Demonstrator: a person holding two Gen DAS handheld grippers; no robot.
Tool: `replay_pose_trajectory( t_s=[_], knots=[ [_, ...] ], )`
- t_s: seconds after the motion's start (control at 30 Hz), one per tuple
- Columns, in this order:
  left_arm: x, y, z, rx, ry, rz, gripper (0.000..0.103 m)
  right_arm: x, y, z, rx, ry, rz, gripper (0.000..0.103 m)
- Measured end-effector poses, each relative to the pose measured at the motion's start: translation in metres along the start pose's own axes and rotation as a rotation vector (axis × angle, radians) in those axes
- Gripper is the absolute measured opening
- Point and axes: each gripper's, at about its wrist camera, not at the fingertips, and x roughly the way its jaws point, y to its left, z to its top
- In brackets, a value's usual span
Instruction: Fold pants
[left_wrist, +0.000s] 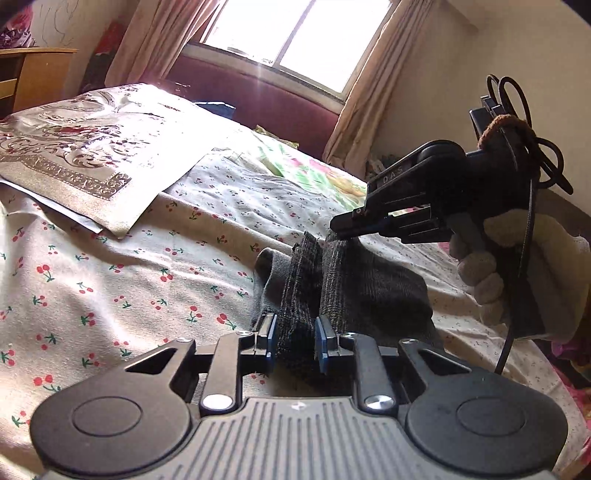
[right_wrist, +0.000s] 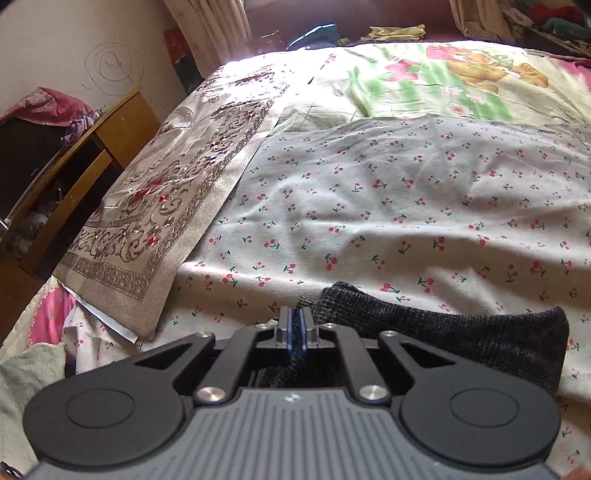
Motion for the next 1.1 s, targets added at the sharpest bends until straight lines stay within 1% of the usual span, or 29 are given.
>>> replay_pose_trajectory(
  t_s=[0.03, 0.07, 0.1, 0.13, 0.17, 0.2, 0.23, 0.3, 0.33, 0.37, 0.4, 0.43, 0.47, 0.5, 0.53, 0.57, 0.63, 0.7, 0.8, 0.83, 0.87, 0.9, 1.0, 1.03, 1.1],
  knots=[
    [-0.001, -0.004, 0.0, 0.014, -0.005, -0.005, 0.048, -0.008, 0.003, -0.002, -0.029, 0.0, -0.047, 0.019],
    [-0.001, -0.01, 0.001, 0.037, -0.004, -0.013, 0.054, -0.012, 0.007, -0.005, -0.06, -0.007, -0.092, 0.043],
    [-0.001, -0.017, 0.001, 0.067, -0.01, -0.02, 0.055, -0.016, 0.011, -0.008, -0.087, -0.02, -0.124, 0.062],
    [0.0, -0.024, 0.001, 0.109, -0.015, -0.021, 0.057, -0.019, 0.017, -0.011, -0.129, -0.033, -0.14, 0.064],
    [0.002, -0.027, 0.001, 0.13, -0.014, -0.015, 0.061, -0.019, 0.022, -0.013, -0.158, -0.036, -0.148, 0.064],
    [0.006, -0.029, 0.001, 0.133, 0.0, -0.01, 0.064, -0.016, 0.025, -0.013, -0.165, -0.03, -0.15, 0.065],
    [0.014, -0.029, 0.0, 0.121, 0.031, -0.011, 0.069, -0.011, 0.028, -0.013, -0.161, -0.018, -0.144, 0.065],
    [0.034, -0.026, -0.004, 0.078, 0.089, 0.003, 0.068, 0.011, 0.033, -0.013, -0.159, 0.044, -0.148, 0.065],
    [0.041, -0.027, -0.008, 0.079, 0.108, 0.006, 0.067, 0.023, 0.034, -0.014, -0.154, 0.079, -0.164, 0.065],
    [0.045, -0.029, -0.011, 0.089, 0.112, 0.012, 0.059, 0.033, 0.032, -0.017, -0.143, 0.107, -0.179, 0.065],
    [0.046, -0.033, -0.012, 0.102, 0.112, 0.016, 0.054, 0.04, 0.03, -0.021, -0.153, 0.118, -0.197, 0.063],
    [0.043, -0.037, -0.012, 0.111, 0.1, 0.012, 0.046, 0.042, 0.027, -0.023, -0.163, 0.111, -0.216, 0.06],
    [0.04, -0.039, -0.011, 0.115, 0.088, 0.002, 0.038, 0.04, 0.018, -0.022, -0.129, 0.107, -0.206, 0.049],
    [0.037, -0.039, -0.01, 0.11, 0.076, -0.015, 0.035, 0.036, 0.009, -0.02, -0.083, 0.109, -0.177, 0.035],
    [0.034, -0.038, -0.008, 0.102, 0.063, -0.03, 0.033, 0.031, 0.0, -0.017, -0.032, 0.113, -0.136, 0.027],
    [0.032, -0.038, -0.005, 0.097, 0.051, -0.043, 0.033, 0.022, -0.007, -0.015, 0.018, 0.113, -0.105, 0.01],
    [0.025, -0.04, 0.001, 0.092, 0.025, -0.075, 0.032, 0.007, -0.008, -0.012, 0.031, 0.086, -0.079, 0.009],
    [0.017, -0.042, 0.006, 0.1, -0.009, -0.087, 0.031, -0.005, 0.002, -0.006, 0.004, 0.047, -0.065, 0.009],
    [0.006, -0.036, 0.017, 0.085, -0.067, -0.072, 0.029, -0.004, 0.016, 0.005, 0.004, 0.025, -0.01, 0.01],
    [0.005, -0.03, 0.022, 0.07, -0.069, -0.072, 0.029, 0.001, 0.02, 0.007, 0.0, 0.024, -0.008, 0.01],
    [0.008, -0.025, 0.024, 0.059, -0.056, -0.068, 0.028, 0.014, 0.024, 0.007, -0.015, 0.034, -0.024, 0.01],
    [0.014, -0.019, 0.024, 0.045, -0.039, -0.047, 0.028, 0.028, 0.027, 0.005, -0.025, 0.05, -0.044, 0.01],
    [0.033, -0.001, 0.009, 0.038, 0.012, 0.035, 0.029, 0.064, 0.033, -0.008, -0.057, 0.074, -0.075, 0.011],
    [0.036, 0.005, 0.003, 0.031, 0.022, 0.054, 0.029, 0.073, 0.033, -0.015, -0.056, 0.071, -0.073, 0.011],
    [0.039, 0.015, -0.006, 0.009, 0.032, 0.079, 0.032, 0.082, 0.037, -0.024, -0.094, 0.038, -0.079, 0.015]
  ],
)
